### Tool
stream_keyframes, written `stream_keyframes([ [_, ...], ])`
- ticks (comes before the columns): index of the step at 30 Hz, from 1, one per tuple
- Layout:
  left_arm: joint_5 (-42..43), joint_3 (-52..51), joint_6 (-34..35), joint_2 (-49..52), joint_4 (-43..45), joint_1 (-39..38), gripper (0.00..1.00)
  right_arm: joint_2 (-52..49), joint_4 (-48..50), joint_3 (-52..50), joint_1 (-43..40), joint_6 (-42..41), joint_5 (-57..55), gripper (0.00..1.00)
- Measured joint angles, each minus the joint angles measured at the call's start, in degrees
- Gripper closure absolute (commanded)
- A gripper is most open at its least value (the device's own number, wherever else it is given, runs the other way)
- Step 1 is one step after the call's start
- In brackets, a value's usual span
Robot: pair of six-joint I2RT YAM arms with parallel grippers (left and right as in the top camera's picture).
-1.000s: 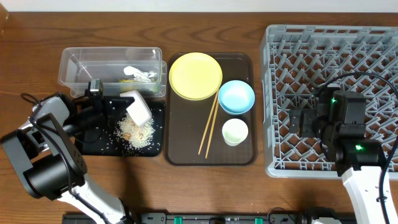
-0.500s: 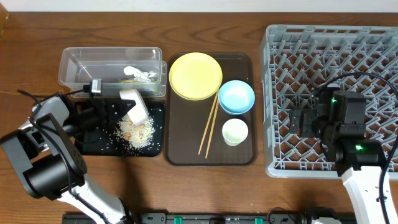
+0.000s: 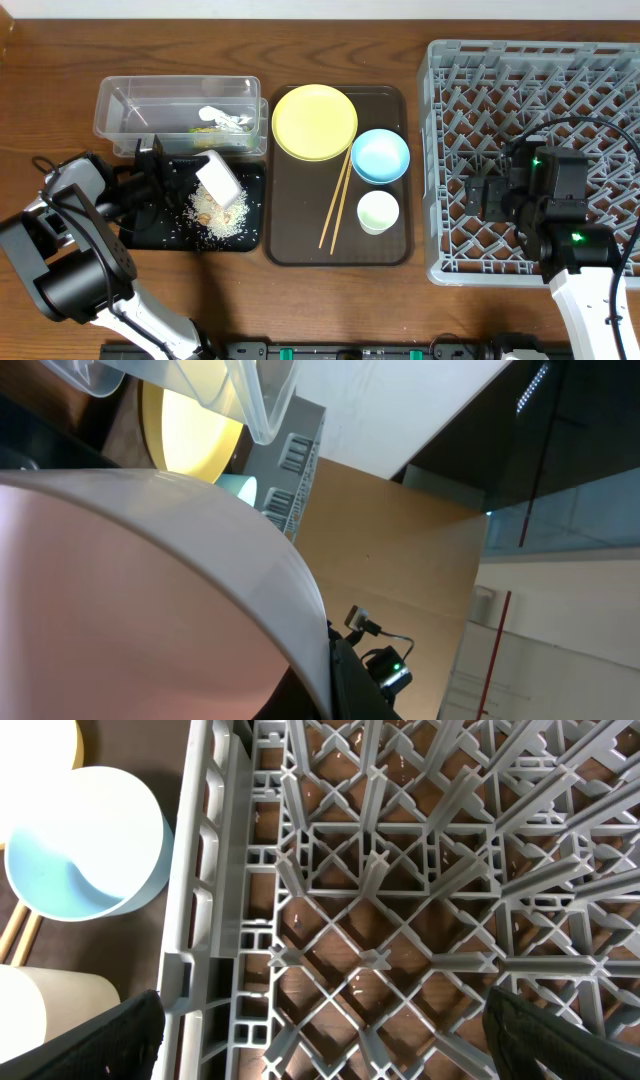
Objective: Sort waste into correct bins and load items into the dishwasher rack
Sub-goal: 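Carry the bowl over the black tray and tip out the rice, then return the emptied white bowl onto the brown tray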
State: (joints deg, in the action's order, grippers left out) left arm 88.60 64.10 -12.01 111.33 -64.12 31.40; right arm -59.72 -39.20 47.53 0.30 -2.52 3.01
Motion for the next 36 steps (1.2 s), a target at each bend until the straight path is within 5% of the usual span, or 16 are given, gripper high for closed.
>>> stream_keyframes([
  [10,-1.49,0.00,-7.45,-1.42,-0.02,-1.77,0.94,0.00,0.00,0.00,0.00,0.00,-0.02,0.01],
  [16,-11.37,0.87,-9.44,-8.26,0.85,-13.07,0.94,0.00,0.04,0.00,0.00,0.00,0.00,0.01],
  [33,-64.24,6.23,12.15,-11.58,19.23,-57.72,0.92,0.00,1.09,0.02,0.00,0.00,-0.02,0.01],
  [36,-70.51,6.23,14.45,-9.88,19.67,-61.44,0.84,0.00,0.92,0.02,0.00,0.00,-0.02,0.01],
])
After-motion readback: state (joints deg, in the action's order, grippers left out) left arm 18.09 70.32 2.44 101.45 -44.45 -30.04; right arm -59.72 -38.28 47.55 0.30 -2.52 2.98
